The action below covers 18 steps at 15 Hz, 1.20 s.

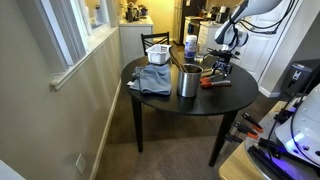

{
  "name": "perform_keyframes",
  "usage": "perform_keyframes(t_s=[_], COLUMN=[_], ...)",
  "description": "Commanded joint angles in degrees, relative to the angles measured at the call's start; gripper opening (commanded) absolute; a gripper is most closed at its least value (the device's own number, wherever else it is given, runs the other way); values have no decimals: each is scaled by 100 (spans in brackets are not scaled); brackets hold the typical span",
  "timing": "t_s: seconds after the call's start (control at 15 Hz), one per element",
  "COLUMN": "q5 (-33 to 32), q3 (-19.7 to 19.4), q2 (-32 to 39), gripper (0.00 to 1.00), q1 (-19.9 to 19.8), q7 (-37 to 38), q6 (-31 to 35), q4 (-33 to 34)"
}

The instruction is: Put one red spatula in the silver holder.

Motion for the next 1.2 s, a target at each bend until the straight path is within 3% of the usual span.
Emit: perform_keyframes(t_s=[0.0, 1.13], q5=[128, 199], q3=[-10, 88], q2=[106, 642], gripper=[100, 100], q1=[-34, -106], q7=[-153, -201], q6=[27, 102], q4=[54, 811])
